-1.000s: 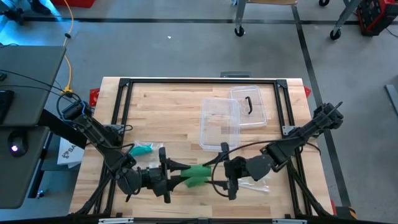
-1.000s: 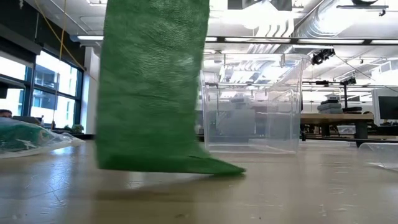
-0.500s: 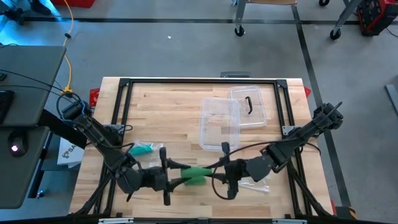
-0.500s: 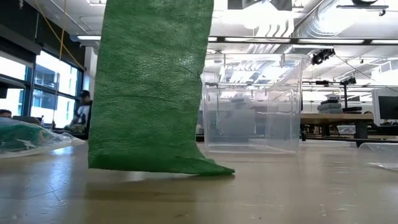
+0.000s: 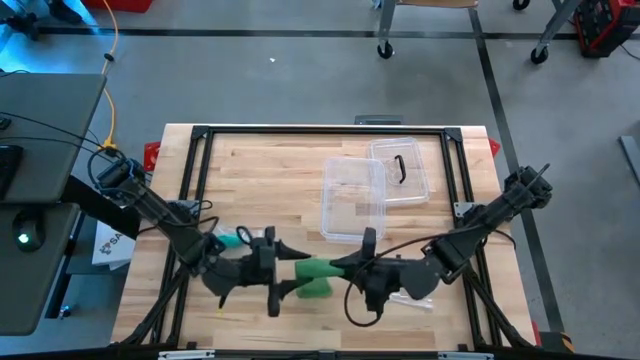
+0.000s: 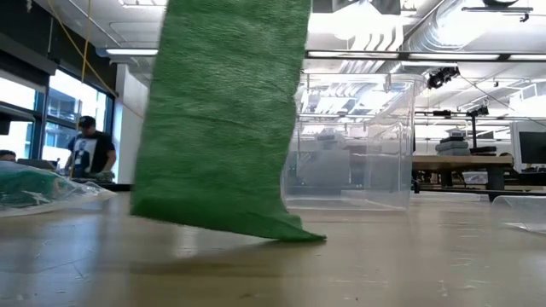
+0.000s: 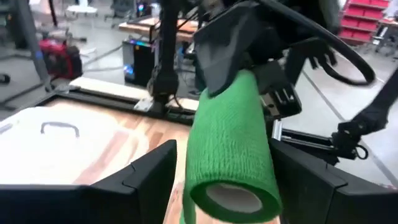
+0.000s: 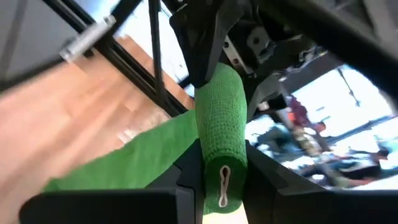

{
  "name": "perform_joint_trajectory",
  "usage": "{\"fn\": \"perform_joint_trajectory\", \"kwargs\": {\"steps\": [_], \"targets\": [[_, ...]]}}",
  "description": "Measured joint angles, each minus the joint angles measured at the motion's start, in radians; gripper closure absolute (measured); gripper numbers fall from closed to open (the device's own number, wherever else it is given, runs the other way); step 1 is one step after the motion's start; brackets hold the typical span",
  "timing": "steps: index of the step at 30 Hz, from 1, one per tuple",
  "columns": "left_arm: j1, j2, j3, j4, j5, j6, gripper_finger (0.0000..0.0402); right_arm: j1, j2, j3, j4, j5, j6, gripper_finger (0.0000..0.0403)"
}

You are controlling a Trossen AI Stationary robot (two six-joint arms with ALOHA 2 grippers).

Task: Roll bandage
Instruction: Roll the green bandage

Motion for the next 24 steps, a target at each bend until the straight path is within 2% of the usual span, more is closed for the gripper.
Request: {"fn": "perform_joint_trajectory", "kwargs": {"steps": [4,9,12,24], "targets": [[0.034,-0.001,0.000,-0.012,0.068,-0.026,0.0165,0.025,0.000,0.000,-0.005,0.061,-0.060,0.0337],[0.057,-0.001,0.000,0.081,0.152,0.026,0.0165,0.038,0.000,0.000,0.002,0.078,-0.093,0.0336],[0.068,-0.001,0.000,0.084,0.180,0.020,0.0170,0.043,0.000,0.000,0.000,0.083,-0.115,0.0336],[0.072,-0.001,0.000,0.077,0.183,0.027,0.0253,0.048,0.000,0.000,0.000,0.131,-0.128,0.0336]]}}
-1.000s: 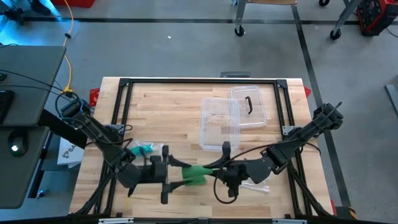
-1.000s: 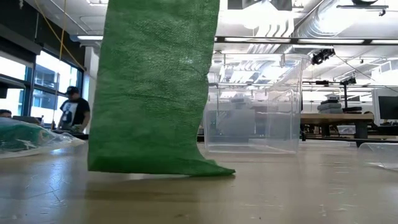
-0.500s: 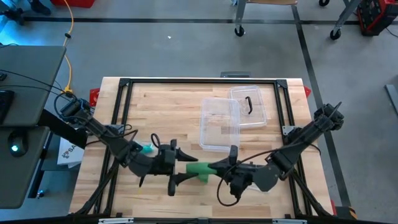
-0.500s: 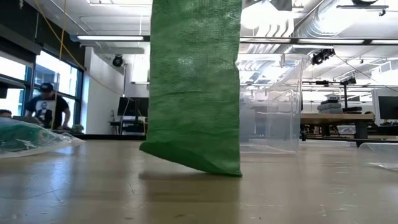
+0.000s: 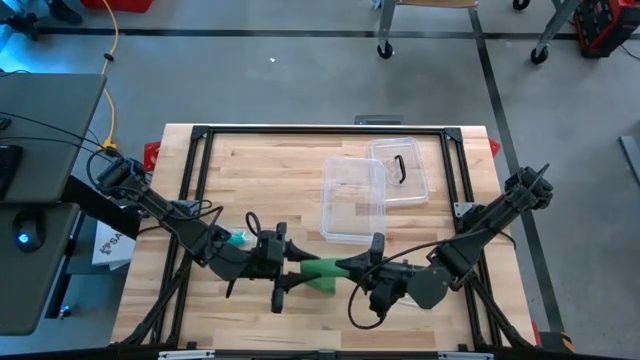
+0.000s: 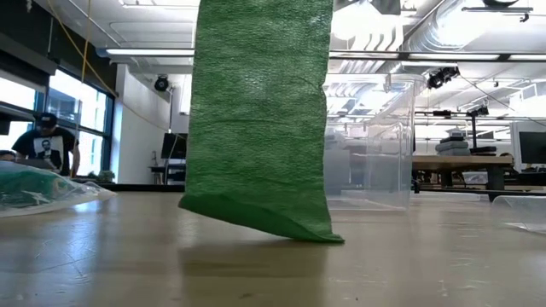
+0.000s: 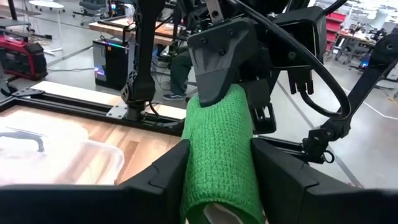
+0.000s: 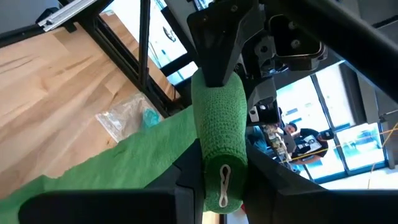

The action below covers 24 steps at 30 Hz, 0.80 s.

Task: Roll bandage
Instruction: Roll the green bandage

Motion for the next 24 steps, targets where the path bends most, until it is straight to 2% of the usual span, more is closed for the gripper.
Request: {"fn": "perform_joint_trajectory", "kwargs": {"steps": [6,12,17,21,24], "targets": [[0.002,0.000,0.000,0.005,0.000,0.050,0.0269,0.000,0.000,0.000,0.000,0.008,0.063,0.0318],[-0.002,-0.015,-0.001,-0.004,-0.007,0.130,0.0271,0.007,0.000,0.006,-0.007,0.015,0.229,0.0231],[-0.004,-0.050,-0.001,-0.019,-0.008,0.210,0.0271,0.014,-0.002,0.044,-0.099,0.020,0.432,0.0160],[-0.004,-0.067,-0.001,-0.045,-0.008,0.323,0.0271,-0.005,-0.002,0.066,-0.123,0.020,0.578,0.0143],[-0.008,-0.066,-0.001,-0.082,-0.006,0.447,0.0271,-0.026,-0.002,0.071,-0.129,-0.040,0.633,0.0142]]}}
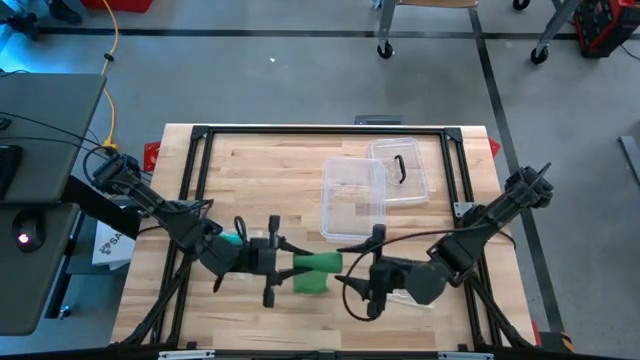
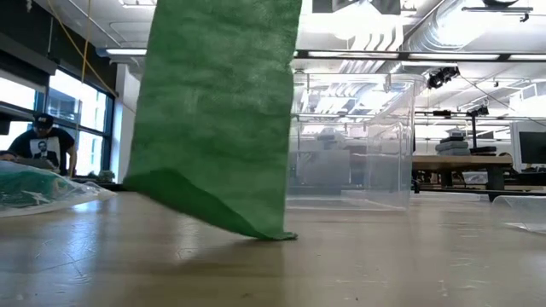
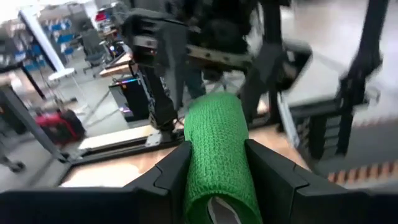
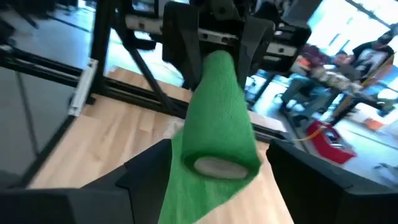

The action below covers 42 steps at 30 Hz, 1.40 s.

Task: Roll bandage
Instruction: Roll the green bandage

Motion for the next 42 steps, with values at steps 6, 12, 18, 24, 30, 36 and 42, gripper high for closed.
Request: {"fn": "perform_joint_trajectory", "kwargs": {"steps": [6,12,18,24,30,36,42], "targets": [[-0.013,0.001,0.000,-0.032,0.002,0.080,0.0271,-0.035,0.000,0.000,0.001,-0.122,0.004,0.0142],[-0.014,0.002,0.000,-0.020,-0.011,0.075,0.0271,-0.054,0.000,0.000,0.001,-0.165,0.022,0.0165],[-0.014,0.002,0.000,-0.017,-0.013,0.051,0.0271,-0.056,0.000,0.000,0.002,-0.166,0.020,0.0261],[-0.011,0.003,0.000,0.023,-0.005,-0.027,0.0260,-0.055,0.000,0.001,0.007,-0.153,-0.040,0.0340],[-0.002,-0.008,0.001,-0.006,0.001,-0.239,0.0203,-0.030,0.001,0.002,-0.002,-0.053,-0.240,0.0342],[0.013,-0.001,-0.002,-0.027,0.007,-0.438,0.0170,0.010,0.008,0.001,0.000,0.093,-0.482,0.0327],[0.058,0.000,-0.075,0.161,0.090,-0.511,0.0171,0.031,0.056,0.001,-0.001,0.219,-0.731,0.0325]]}}
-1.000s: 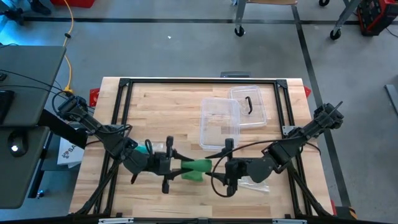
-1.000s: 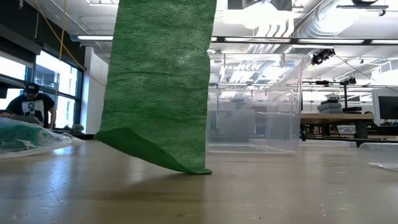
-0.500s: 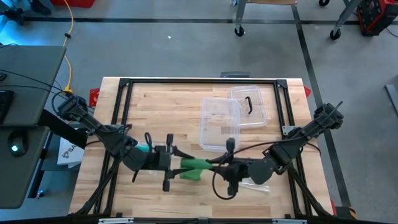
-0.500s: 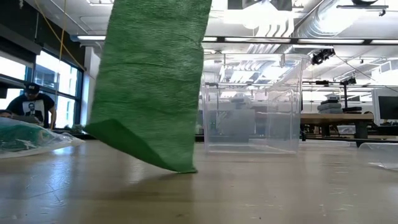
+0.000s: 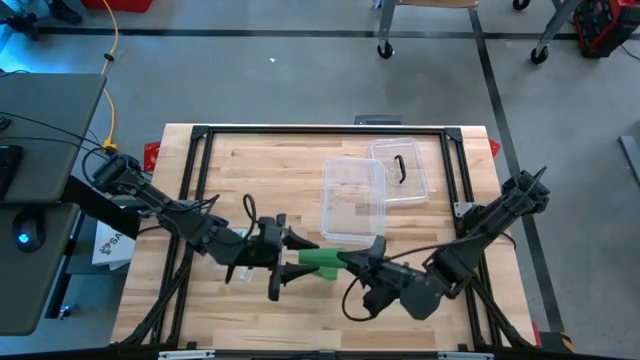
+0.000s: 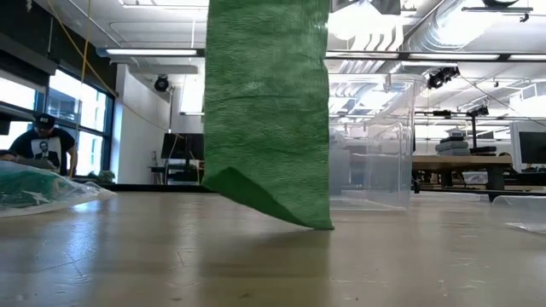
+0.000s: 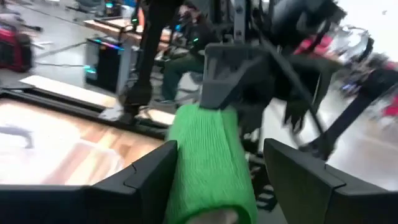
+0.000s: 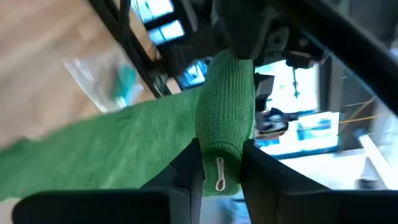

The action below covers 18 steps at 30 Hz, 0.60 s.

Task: Roll bandage
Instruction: Roll the green bandage

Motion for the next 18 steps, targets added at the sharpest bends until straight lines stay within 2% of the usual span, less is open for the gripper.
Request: {"fn": "perform_joint_trajectory", "kwargs": {"steps": [7,15,18], "targets": [[0.047,0.000,-0.063,0.073,0.079,-0.107,0.0172,0.017,0.044,0.000,0.002,0.111,-0.139,0.0324],[0.061,0.000,-0.067,0.082,0.120,-0.091,0.0173,0.017,0.046,0.000,0.020,0.130,-0.100,0.0324],[0.061,0.000,-0.067,0.083,0.122,-0.076,0.0184,0.017,0.046,0.000,0.038,0.125,-0.072,0.0310]]}}
